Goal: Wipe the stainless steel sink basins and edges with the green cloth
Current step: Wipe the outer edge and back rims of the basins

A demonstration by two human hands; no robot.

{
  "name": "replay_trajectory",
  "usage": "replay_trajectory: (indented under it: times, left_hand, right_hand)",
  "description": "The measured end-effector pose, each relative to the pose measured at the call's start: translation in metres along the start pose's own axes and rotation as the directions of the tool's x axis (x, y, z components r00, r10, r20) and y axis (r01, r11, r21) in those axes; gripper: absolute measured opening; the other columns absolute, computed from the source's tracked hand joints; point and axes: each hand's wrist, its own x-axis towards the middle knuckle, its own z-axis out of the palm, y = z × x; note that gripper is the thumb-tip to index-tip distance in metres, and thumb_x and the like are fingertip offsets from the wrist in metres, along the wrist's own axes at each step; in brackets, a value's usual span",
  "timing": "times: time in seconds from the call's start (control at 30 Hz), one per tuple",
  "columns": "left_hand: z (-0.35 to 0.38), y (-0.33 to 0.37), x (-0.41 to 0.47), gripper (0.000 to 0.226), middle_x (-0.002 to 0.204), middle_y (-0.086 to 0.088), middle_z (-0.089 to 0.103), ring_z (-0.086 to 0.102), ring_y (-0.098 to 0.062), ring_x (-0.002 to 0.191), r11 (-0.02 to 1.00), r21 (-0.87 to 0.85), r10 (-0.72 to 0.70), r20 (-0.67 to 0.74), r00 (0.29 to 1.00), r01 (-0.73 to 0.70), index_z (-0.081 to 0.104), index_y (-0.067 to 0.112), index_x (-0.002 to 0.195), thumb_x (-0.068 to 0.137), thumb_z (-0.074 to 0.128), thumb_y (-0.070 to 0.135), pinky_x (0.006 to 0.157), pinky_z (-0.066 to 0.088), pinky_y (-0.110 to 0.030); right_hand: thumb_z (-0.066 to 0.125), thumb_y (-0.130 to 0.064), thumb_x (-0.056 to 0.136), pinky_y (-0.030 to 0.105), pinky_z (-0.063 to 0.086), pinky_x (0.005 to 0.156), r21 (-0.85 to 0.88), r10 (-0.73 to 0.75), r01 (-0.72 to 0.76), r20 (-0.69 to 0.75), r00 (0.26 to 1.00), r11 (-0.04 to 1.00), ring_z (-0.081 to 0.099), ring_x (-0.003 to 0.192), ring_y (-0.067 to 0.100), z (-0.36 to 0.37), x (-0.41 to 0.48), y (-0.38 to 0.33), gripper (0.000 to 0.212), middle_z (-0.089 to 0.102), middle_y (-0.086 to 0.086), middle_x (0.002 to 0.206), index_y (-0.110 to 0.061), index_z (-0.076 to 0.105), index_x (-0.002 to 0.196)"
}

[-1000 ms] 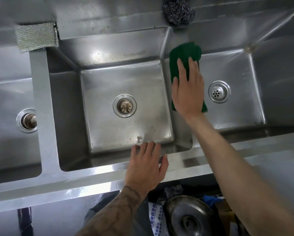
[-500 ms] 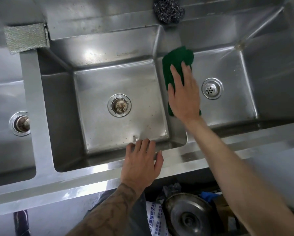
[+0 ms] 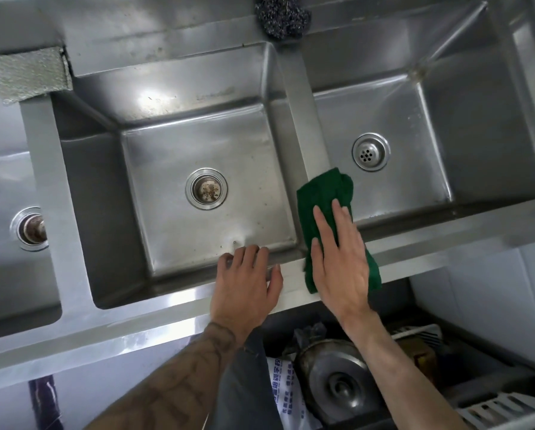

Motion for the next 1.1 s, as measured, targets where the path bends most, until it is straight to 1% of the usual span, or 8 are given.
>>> replay_trajectory:
  times: [0.13, 0.33, 0.5, 0.63, 0.73, 0.83, 1.0, 1.1]
  left_hand:
    - [-0.003, 0.000, 0.000, 0.037, 0.112, -0.001, 0.066, 0.061, -0.024, 0.101, 1.000, -0.010, -0.015, 0.038, 0.999, 0.015, 0.063, 0.017, 0.118, 0.106, 0.037, 0.042, 0.094, 0.047, -0.046]
    - [-0.005, -0.007, -0.002, 0.037, 0.117, -0.002, 0.062, 0.057, -0.024, 0.107, 0.999, -0.019, 0.052, 0.053, 0.997, -0.051, 0.059, 0.019, 0.115, 0.108, 0.026, 0.033, 0.096, 0.043, -0.043]
    - [-0.008, -0.030, -0.015, 0.029, 0.120, -0.005, 0.065, 0.059, -0.028, 0.108, 0.988, -0.089, 0.120, -0.066, 0.991, -0.126, 0.061, 0.014, 0.116, 0.106, 0.038, 0.027, 0.098, 0.045, -0.045]
    - [-0.016, -0.089, -0.039, 0.026, 0.120, -0.006, 0.064, 0.060, -0.030, 0.108, 0.995, -0.042, 0.086, -0.060, 0.994, -0.089, 0.059, 0.014, 0.117, 0.104, 0.040, 0.026, 0.099, 0.046, -0.048]
    - [-0.028, -0.134, -0.058, 0.029, 0.119, -0.008, 0.065, 0.061, -0.032, 0.108, 0.998, -0.003, 0.058, -0.090, 0.994, -0.058, 0.061, 0.011, 0.116, 0.103, 0.039, 0.026, 0.098, 0.045, -0.049]
    - [-0.039, -0.183, -0.078, 0.029, 0.115, -0.013, 0.066, 0.061, -0.037, 0.104, 0.997, 0.046, 0.067, -0.119, 0.991, -0.062, 0.062, 0.008, 0.113, 0.102, 0.042, 0.027, 0.092, 0.044, -0.049]
    - [-0.035, -0.233, -0.103, 0.036, 0.119, -0.018, 0.067, 0.061, -0.039, 0.110, 0.988, 0.030, 0.152, -0.080, 0.985, -0.150, 0.065, 0.003, 0.115, 0.106, 0.042, 0.030, 0.102, 0.045, -0.047]
    - [-0.035, -0.233, -0.103, 0.037, 0.120, -0.016, 0.067, 0.060, -0.036, 0.112, 0.983, 0.017, 0.182, -0.079, 0.980, -0.181, 0.065, 0.003, 0.118, 0.107, 0.042, 0.030, 0.104, 0.047, -0.048]
  right_hand:
    - [0.034, -0.032, 0.111, 0.049, 0.030, 0.126, 0.033, 0.153, -0.152, -0.051, 0.987, 0.988, 0.023, 0.159, 0.025, 0.015, -0.037, -0.038, 0.051, 0.023, 0.009, 0.172, -0.021, 0.035, 0.161]
    - [0.039, -0.030, 0.111, 0.045, 0.035, 0.124, 0.060, -0.172, 0.173, -0.025, 0.985, 0.983, 0.037, 0.153, 0.020, 0.016, -0.043, -0.027, 0.047, 0.037, 0.006, 0.166, -0.023, 0.044, 0.157]
    - [0.049, -0.015, 0.102, 0.047, 0.035, 0.123, 0.123, -0.101, 0.118, -0.138, 0.985, 0.985, 0.040, 0.152, 0.022, 0.018, -0.048, -0.026, 0.050, 0.044, 0.007, 0.162, -0.017, 0.052, 0.152]
    - [0.048, -0.024, 0.103, 0.043, 0.028, 0.127, 0.150, 0.072, -0.048, -0.165, 0.984, 0.988, 0.036, 0.154, 0.021, 0.039, -0.071, -0.109, 0.049, 0.043, 0.005, 0.164, -0.022, 0.053, 0.152]
    - [0.046, -0.030, 0.107, 0.041, 0.027, 0.127, 0.127, -0.034, 0.047, -0.100, 0.994, 0.991, 0.037, 0.153, 0.022, 0.056, -0.084, -0.158, 0.047, 0.044, 0.005, 0.163, -0.023, 0.052, 0.153]
    - [0.047, -0.026, 0.106, 0.041, 0.030, 0.126, 0.065, -0.125, 0.131, -0.090, 0.988, 0.989, 0.044, 0.147, 0.025, 0.057, -0.083, -0.151, 0.046, 0.050, 0.008, 0.158, -0.019, 0.055, 0.150]
    - [0.043, -0.023, 0.102, 0.048, 0.039, 0.118, 0.080, 0.076, -0.066, -0.138, 0.987, 0.995, 0.050, 0.138, 0.030, 0.038, -0.069, -0.118, 0.044, 0.054, 0.011, 0.151, -0.010, 0.060, 0.141]
    - [0.048, -0.023, 0.095, 0.050, 0.039, 0.116, 0.105, 0.219, -0.202, -0.202, 0.955, 0.974, 0.048, 0.140, 0.031, 0.042, -0.071, -0.144, 0.045, 0.056, 0.010, 0.148, -0.013, 0.065, 0.136]
